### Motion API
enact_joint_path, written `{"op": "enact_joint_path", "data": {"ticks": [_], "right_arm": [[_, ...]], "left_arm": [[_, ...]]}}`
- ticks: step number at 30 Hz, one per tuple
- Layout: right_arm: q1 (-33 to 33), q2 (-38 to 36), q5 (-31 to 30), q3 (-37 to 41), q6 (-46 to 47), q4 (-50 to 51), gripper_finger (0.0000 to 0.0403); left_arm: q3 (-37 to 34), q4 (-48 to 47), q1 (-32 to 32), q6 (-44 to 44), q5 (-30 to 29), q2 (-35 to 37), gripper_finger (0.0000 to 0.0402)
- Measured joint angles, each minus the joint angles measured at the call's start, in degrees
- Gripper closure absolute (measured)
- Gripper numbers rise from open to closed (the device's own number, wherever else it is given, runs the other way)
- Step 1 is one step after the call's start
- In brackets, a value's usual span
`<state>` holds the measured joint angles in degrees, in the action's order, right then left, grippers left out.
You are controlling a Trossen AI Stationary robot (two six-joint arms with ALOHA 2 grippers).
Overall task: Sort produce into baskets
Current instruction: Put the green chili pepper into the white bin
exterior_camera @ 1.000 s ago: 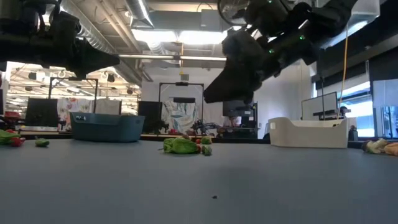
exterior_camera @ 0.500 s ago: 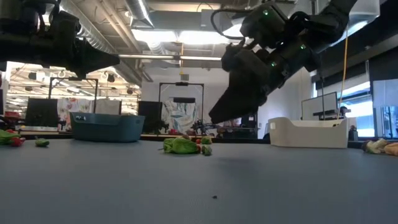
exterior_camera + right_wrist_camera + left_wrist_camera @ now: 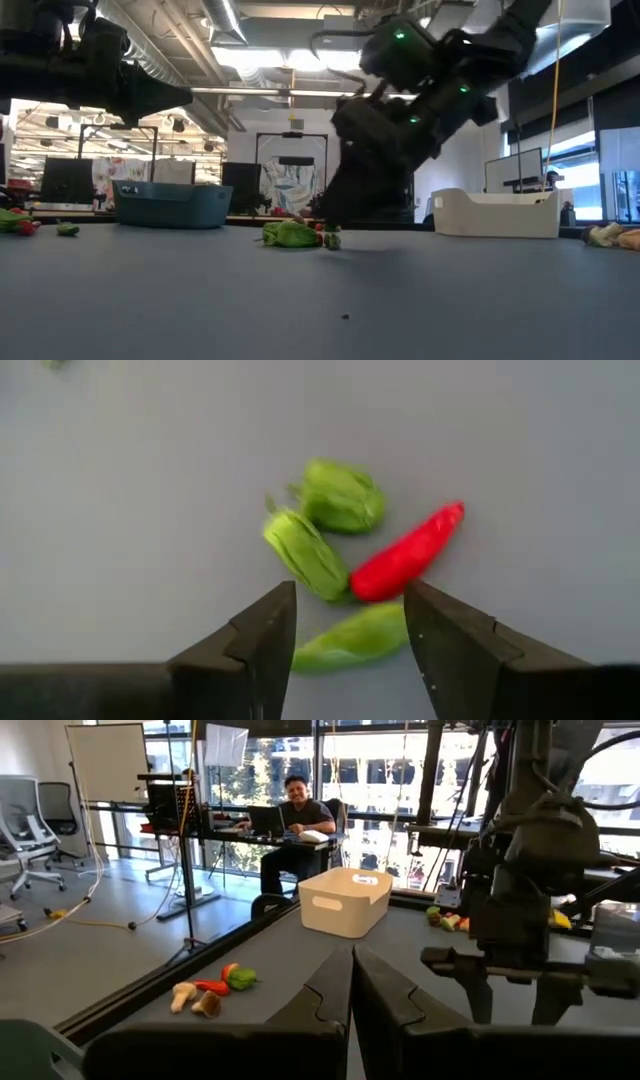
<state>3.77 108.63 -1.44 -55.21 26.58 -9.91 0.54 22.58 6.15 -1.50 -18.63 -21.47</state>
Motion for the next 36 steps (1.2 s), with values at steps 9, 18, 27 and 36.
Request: {"op": "enact_joint_path", "data": {"ticks": [9,18,27,36], "right_arm": [[0.0,3.0,-2.0,-7.6,-0.1,14.5,0.0221],[0.0,2.5,-3.1,-11.5,-5.9,24.0,0.0271],[0.5,0.5,1.0,-18.0,-14.8,38.0,0.0281],[2.4,2.3,-2.1,-16.2,-32.8,39.4,0.0281]], "left_arm": [[0.0,-0.5,0.0,-1.4,0.0,0.0,0.0396],[0.0,-0.7,0.0,-0.3,0.0,0.0,0.0396],[0.0,-1.1,0.0,-0.1,0.0,0.0,0.0396],[0.0,-1.1,-0.1,0.7,0.0,0.0,0.0396]]}}
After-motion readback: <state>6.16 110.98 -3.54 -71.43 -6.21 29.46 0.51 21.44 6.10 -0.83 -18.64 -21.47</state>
